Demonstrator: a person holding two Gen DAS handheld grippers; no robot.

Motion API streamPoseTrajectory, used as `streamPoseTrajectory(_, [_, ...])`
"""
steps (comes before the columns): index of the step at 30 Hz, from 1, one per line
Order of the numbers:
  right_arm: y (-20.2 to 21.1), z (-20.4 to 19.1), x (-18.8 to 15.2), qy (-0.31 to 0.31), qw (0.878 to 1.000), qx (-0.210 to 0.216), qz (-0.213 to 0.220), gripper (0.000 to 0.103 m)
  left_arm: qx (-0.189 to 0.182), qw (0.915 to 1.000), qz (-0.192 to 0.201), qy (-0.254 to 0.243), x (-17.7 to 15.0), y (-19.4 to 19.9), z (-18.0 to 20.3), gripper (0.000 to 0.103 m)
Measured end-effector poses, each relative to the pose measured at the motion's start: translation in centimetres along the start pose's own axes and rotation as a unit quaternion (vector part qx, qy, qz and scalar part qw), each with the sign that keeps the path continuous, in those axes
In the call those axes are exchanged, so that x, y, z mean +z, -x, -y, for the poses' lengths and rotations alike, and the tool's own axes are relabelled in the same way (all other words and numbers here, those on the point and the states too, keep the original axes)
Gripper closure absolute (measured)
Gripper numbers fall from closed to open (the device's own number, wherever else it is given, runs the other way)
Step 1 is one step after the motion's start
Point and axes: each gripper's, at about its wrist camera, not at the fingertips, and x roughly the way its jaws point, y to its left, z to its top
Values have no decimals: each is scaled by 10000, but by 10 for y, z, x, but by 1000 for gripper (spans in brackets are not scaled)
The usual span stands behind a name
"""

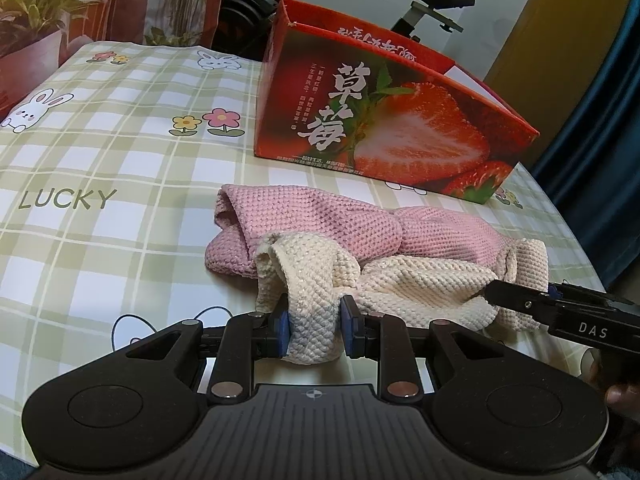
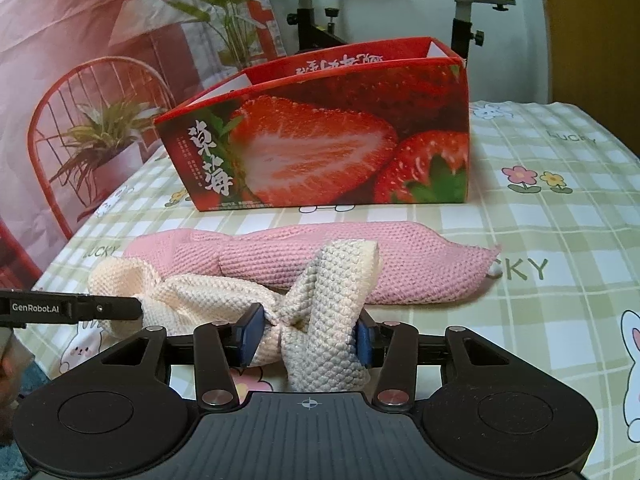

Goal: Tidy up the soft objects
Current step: 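Lift the cream cloth with both grippers and carry it over the box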

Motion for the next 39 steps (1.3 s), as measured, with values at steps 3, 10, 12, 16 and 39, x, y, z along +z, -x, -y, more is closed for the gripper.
streamPoseTrajectory(3, [3, -3, 1, 74, 9999, 16, 87, 68, -54, 10000, 34, 25, 0, 2, 0, 77])
streamPoseTrajectory(10, [16, -7, 20, 203, 9990, 39, 402, 71, -241, 9985, 448, -195, 15, 23, 9, 77])
streamPoseTrajectory(12, [21, -7, 30, 222, 9984, 47, 516, 71, -302, 9973, 602, -300, 23, 31, 14, 77])
streamPoseTrajectory(16, [28, -6, 57, 287, 9968, 63, 740, 71, -422, 9937, 920, -480, 47, 43, 24, 77])
streamPoseTrajectory(39, [-12, 9, 208, 757, 9913, -264, 1041, 71, -345, 9883, 1202, -868, 184, 2, 52, 78])
